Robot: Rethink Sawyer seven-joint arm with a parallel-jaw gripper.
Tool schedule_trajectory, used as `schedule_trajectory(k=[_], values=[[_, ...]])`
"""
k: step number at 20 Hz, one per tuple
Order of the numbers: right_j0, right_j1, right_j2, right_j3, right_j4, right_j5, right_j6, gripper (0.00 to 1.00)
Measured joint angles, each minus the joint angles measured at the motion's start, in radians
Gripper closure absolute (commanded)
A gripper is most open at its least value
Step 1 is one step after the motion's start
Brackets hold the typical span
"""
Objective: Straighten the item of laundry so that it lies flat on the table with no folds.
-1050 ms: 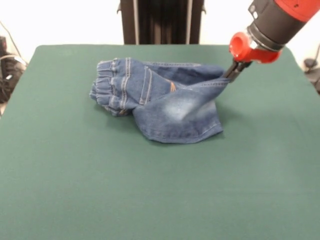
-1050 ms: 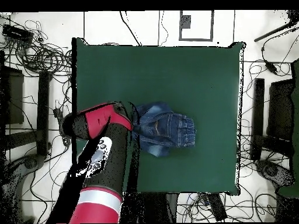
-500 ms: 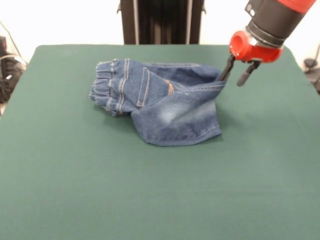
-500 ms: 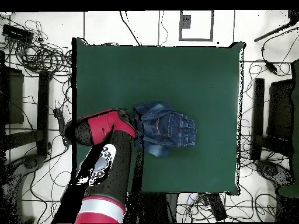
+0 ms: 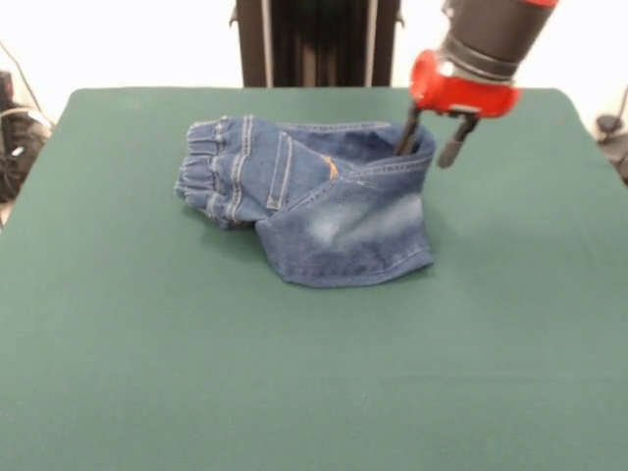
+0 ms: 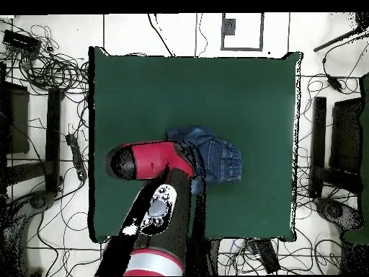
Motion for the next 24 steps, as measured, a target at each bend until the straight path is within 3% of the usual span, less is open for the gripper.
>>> schedule_trajectory(k=[3,5,7,11,16,17,24], values=[[-0.054,-0.016,0.008,0.041,0.025,-0.093,0.001,0.0],[-0.147,-0.033,0.036,0.106,0.039,-0.26,0.002,0.0],[-0.178,-0.036,0.045,0.125,0.04,-0.318,0.004,0.0],[-0.312,-0.031,0.085,0.21,0.04,-0.568,0.03,0.0],[-0.394,-0.023,0.123,0.285,0.04,-0.718,0.069,0.0],[-0.403,-0.022,0.13,0.3,0.04,-0.739,0.076,1.0],[-0.381,-0.012,0.139,0.317,0.04,-0.742,0.077,1.0]])
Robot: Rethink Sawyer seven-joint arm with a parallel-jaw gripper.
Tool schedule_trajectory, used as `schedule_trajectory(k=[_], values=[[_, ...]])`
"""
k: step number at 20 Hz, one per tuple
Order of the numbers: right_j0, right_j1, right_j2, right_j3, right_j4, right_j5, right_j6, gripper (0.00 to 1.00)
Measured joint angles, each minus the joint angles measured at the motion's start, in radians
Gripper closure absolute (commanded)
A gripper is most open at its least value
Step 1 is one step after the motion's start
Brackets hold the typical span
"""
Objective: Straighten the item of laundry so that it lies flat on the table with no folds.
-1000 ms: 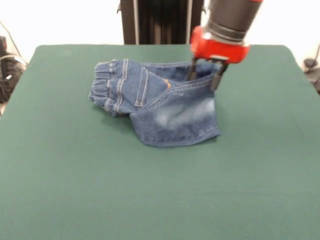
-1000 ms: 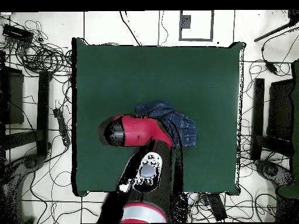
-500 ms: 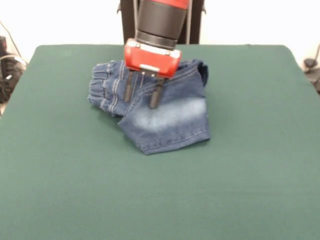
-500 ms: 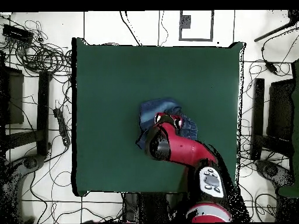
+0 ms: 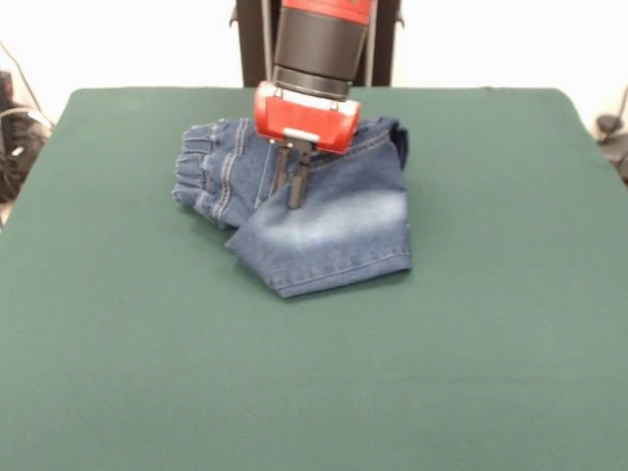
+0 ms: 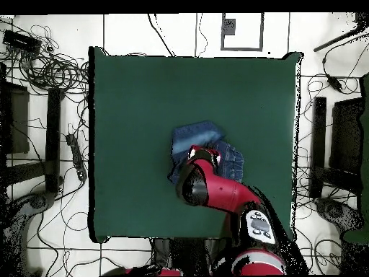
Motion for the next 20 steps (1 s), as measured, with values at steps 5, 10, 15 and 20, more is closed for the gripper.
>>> schedule_trajectory(k=[5,10,15,20], values=[[0.009,0.007,0.007,0.0,0.0,0.0,0.0,1.0],[0.039,0.004,-0.005,-0.004,0.0,0.03,0.0,1.0],[0.135,0.004,-0.059,-0.035,-0.005,0.143,0.0,1.0],[0.265,-0.001,-0.114,-0.109,-0.048,0.35,0.0,1.0]])
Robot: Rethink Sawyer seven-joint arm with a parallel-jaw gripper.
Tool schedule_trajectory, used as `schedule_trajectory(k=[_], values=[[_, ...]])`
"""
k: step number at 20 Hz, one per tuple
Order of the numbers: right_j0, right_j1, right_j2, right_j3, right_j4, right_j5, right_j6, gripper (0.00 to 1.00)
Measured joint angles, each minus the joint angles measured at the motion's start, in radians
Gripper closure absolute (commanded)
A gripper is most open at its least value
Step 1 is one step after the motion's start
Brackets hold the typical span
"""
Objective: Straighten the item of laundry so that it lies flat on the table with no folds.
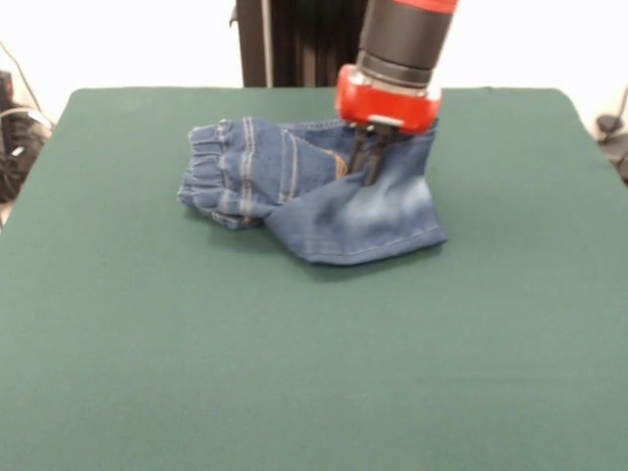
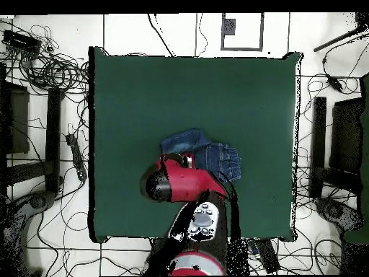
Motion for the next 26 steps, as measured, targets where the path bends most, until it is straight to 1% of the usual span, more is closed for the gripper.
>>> schedule_trajectory(k=[1,5,6,12,18,26], values=[[0.02,0.0,-0.007,-0.015,-0.011,0.034,0.0,1.0],[0.068,0.001,-0.025,-0.054,-0.052,0.093,0.0,1.0],[0.092,0.003,-0.039,-0.076,-0.079,0.112,0.0,1.0],[0.145,0.009,-0.071,-0.125,-0.14,0.149,0.0,1.0],[0.184,0.01,-0.089,-0.165,-0.165,0.214,0.0,1.0],[0.222,0.016,-0.096,-0.211,-0.165,0.295,0.0,1.0]])
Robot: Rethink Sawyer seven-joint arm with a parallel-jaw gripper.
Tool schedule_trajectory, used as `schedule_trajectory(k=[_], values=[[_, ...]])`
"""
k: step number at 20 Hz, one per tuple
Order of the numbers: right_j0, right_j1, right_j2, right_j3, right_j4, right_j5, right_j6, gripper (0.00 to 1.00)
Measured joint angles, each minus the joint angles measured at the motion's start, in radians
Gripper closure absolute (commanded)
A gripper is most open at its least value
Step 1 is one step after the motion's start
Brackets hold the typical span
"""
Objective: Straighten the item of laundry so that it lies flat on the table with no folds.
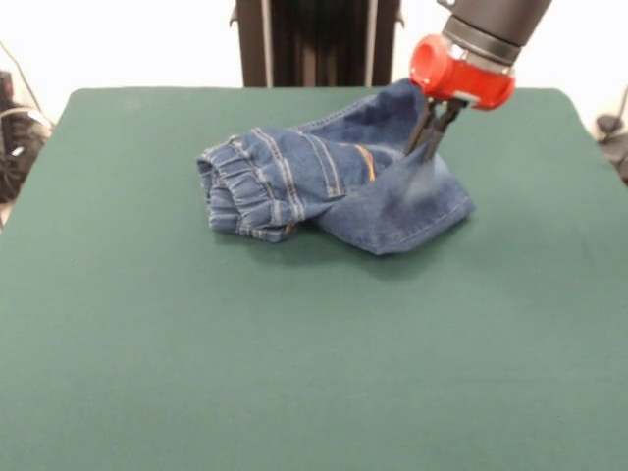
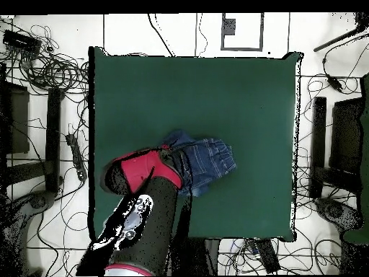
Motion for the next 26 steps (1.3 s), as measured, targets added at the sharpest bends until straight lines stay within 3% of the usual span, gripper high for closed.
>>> schedule_trajectory(k=[11,17,22,26], values=[[0.016,0.0,-0.014,-0.041,0.0,0.056,0.0,1.0],[-0.082,-0.088,0.022,-0.018,0.0,0.056,0.0,1.0],[-0.218,-0.212,0.079,0.025,-0.001,0.072,0.0,1.0],[-0.26,-0.272,0.09,0.027,-0.002,0.106,0.0,1.0]])
